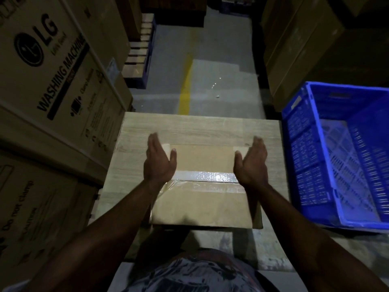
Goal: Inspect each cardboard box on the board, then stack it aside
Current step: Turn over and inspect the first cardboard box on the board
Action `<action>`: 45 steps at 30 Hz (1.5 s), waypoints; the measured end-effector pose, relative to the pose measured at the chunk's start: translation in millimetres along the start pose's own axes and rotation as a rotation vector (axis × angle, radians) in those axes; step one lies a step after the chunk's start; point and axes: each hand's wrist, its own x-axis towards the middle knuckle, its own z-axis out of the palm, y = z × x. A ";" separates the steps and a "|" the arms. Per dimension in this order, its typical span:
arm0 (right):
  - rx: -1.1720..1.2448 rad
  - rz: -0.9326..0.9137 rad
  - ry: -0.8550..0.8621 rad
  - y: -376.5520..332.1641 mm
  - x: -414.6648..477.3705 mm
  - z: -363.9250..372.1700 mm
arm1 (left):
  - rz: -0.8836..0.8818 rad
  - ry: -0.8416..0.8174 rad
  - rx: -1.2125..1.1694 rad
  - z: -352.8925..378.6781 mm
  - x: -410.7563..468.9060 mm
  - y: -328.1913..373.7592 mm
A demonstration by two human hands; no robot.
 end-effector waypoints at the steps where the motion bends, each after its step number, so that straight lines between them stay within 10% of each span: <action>1: 0.100 0.136 0.028 1.3 -1.5 -1.2 | -0.117 0.050 -0.062 -2.0 -1.4 0.4; 6: 0.312 0.412 -0.139 8.6 -11.1 -9.5 | -0.571 -0.117 -0.182 -10.4 0.5 -1.5; 13: 0.357 0.472 -0.178 7.8 -34.9 -28.1 | -0.662 -0.241 -0.413 -18.0 -22.9 -12.6; 24: 0.692 0.288 -0.008 -24.0 -59.5 -81.1 | -0.582 -0.175 -0.916 -38.6 -32.5 -38.5; 32: 0.675 0.272 0.025 -10.5 -91.5 -73.2 | -0.177 -0.094 -0.573 -83.8 -95.1 7.3; 45: 0.679 0.169 -0.027 11.9 -128.3 -64.6 | -0.052 -0.102 -0.522 -74.7 -130.6 -18.8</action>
